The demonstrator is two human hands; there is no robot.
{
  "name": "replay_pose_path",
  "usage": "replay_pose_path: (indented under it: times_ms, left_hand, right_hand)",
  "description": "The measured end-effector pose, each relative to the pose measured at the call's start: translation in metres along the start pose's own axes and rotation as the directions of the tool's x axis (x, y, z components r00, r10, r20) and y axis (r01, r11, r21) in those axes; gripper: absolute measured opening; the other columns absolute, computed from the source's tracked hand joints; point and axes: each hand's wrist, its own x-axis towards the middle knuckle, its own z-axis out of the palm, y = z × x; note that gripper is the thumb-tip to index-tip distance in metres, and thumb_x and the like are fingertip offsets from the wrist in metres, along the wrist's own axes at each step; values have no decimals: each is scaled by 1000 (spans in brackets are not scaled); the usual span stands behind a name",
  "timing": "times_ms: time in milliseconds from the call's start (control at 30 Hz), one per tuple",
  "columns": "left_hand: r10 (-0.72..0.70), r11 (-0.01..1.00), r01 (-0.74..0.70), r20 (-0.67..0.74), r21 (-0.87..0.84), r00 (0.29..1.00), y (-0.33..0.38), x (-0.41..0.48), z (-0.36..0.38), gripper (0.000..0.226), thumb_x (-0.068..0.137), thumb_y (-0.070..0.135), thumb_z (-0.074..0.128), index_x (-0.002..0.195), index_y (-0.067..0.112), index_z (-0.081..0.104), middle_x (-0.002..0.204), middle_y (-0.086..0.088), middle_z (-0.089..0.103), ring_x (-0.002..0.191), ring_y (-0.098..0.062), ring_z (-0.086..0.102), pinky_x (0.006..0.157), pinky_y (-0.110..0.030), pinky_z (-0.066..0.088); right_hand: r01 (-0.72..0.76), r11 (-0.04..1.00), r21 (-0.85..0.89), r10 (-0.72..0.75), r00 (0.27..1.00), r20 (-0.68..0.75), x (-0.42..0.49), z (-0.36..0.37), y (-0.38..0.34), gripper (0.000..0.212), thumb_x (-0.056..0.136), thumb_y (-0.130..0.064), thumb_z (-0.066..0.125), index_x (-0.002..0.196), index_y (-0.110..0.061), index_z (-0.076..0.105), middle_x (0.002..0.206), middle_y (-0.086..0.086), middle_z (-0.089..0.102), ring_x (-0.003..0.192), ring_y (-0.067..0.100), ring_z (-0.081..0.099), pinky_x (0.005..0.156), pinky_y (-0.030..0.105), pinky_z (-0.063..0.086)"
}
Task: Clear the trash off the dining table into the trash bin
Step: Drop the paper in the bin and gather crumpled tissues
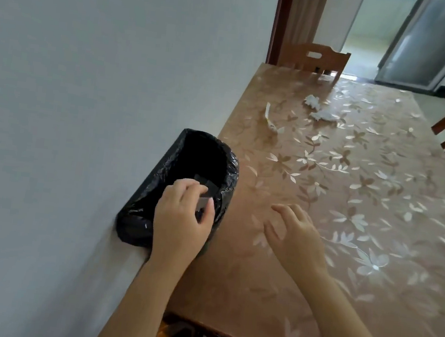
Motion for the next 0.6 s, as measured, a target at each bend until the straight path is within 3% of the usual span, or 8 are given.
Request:
replay_pose_path:
  times_ms: [133, 300, 433, 600]
  left_hand:
    - [165, 983, -155, 116, -96, 979, 36, -22, 25, 24, 83, 24, 50, 91, 6, 64, 95, -10, 64, 87, -25, 58, 75, -36, 49]
    - [238, 966, -197, 277, -167, 931, 74, -46, 52, 23, 82, 23, 51, 93, 8, 65, 96, -8, 65, 89, -26, 58, 75, -40, 51]
    - [300, 947, -241, 318, -210, 899, 111, -65, 66, 18, 75, 13, 68, 92, 9, 65, 94, -7, 66, 88, -25, 59, 75, -37, 49]
    - [377, 920, -298, 359, -256, 854, 174, -97, 84, 19, 73, 12, 70, 91, 11, 65, 94, -6, 66, 88, -23, 60, 77, -39, 50]
  right_hand:
    - [-102, 994, -27, 101, 995, -25, -24, -11, 21, 29, 80, -17, 64, 107, -7, 60, 108, 11, 63, 99, 31, 58, 79, 41, 49]
    - [-199, 972, -124, 191, 979, -72, -63, -39, 52, 28, 78, -15, 66, 105, -5, 61, 106, 12, 65, 95, 30, 60, 77, 39, 50]
    - [-280, 944, -175, 263, 958, -114, -102, -69, 81, 29, 78, -16, 67, 105, -7, 62, 101, 10, 66, 87, 26, 63, 72, 34, 51]
    - [-369, 911, -184, 339, 924, -175, -158, -114, 127, 29, 73, -14, 72, 99, -5, 64, 95, 12, 68, 84, 26, 65, 69, 36, 55]
